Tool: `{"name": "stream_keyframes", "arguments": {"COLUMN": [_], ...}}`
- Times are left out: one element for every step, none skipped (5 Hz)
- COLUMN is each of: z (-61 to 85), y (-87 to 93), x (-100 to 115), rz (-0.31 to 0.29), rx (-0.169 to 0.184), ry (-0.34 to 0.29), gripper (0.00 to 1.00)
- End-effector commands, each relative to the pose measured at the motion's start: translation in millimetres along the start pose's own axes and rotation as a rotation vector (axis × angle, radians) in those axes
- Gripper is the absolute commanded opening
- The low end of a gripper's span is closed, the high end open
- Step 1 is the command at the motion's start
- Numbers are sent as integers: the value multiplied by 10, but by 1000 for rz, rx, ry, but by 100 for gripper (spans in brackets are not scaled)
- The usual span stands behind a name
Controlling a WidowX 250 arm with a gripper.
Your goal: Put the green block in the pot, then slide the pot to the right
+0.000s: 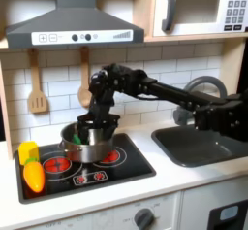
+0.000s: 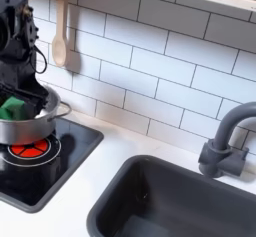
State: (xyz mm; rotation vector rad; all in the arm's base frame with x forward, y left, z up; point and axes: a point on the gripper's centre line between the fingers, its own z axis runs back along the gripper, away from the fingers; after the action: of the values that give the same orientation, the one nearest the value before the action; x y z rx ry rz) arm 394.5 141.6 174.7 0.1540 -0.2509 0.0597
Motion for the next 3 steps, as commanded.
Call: {"name": "stream_keyframes", "arguments": {"z": [-23,6,23], "y": [-138,-171,-257], "x": [-81,-136,-183], "rz": [-27,-36,-55], "rx": [-22,-25,-33], "ry": [20,23,27], "gripper": [100,100,100]}}
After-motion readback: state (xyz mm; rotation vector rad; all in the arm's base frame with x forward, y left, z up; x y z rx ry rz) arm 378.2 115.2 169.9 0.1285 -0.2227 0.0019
